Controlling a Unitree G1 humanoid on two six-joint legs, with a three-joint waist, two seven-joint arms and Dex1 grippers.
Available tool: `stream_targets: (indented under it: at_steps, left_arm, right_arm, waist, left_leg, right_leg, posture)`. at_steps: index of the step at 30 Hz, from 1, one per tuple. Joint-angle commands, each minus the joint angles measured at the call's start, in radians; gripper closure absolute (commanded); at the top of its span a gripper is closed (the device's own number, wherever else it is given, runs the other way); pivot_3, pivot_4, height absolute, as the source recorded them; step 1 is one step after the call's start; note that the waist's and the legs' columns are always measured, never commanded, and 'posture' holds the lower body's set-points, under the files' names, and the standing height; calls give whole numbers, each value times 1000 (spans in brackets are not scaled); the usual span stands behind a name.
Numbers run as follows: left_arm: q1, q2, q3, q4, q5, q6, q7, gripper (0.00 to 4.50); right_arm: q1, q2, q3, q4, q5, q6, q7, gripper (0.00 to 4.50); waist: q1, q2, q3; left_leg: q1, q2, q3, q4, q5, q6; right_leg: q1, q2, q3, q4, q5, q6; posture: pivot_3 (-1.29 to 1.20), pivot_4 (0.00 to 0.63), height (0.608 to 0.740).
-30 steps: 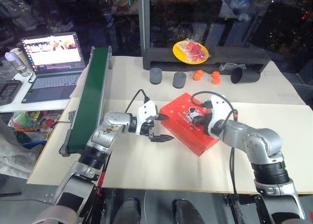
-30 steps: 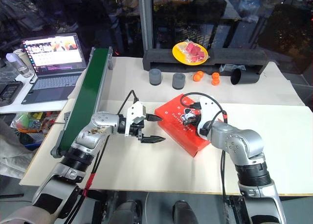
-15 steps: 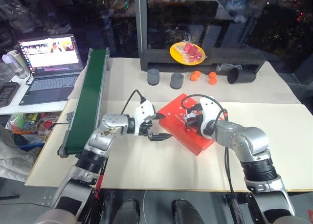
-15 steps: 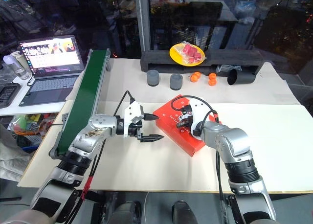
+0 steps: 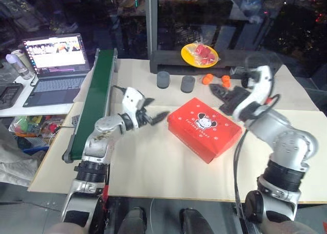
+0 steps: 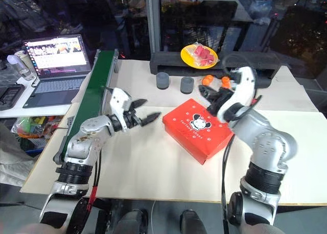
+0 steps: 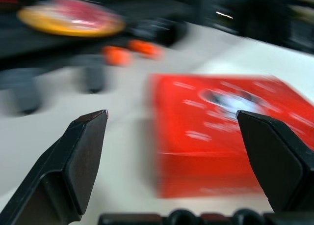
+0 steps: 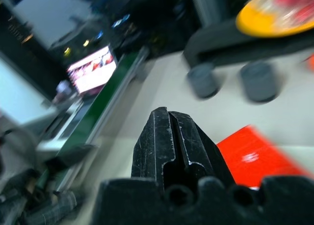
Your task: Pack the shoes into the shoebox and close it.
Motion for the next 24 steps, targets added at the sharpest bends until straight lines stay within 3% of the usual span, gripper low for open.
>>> stream_targets:
  at_steps: [1,3,9,24]
  left_arm:
    - [-6,-12,106,-4,47,-6,225,0]
    - [11,-23,131,-11,60,4,299,0]
    - [55,-44,145,-31,67,60,391,0]
    - [85,-56,124,-58,51,88,421,0]
  right_arm:
    - [104,-165,106,-13,-270,-131,-43,4380]
    - [173,-239,203,27,-439,-241,-66,4380]
    - [249,-228,265,114,-648,-461,-104,4380]
    - [308,-148,204,186,-750,-566,-108,4380]
  waist:
    - [4,0,0]
    - [8,0,0]
    - [2,0,0]
    - [11,0,0]
  left_leg:
    - [0,0,0,0,0,0]
    - [0,-1,1,0,0,0]
    - [1,-1,3,0,1,-1]
    - [1,-1,3,0,1,-2]
  right_leg:
    - [0,0,0,0,0,0]
    - [-1,-1,1,0,0,0]
    - [-1,0,2,1,0,0]
    - [0,0,2,0,1,0]
  posture:
    - [0,150,740]
    - [0,150,740]
    - [0,150,740]
    - [0,150,740]
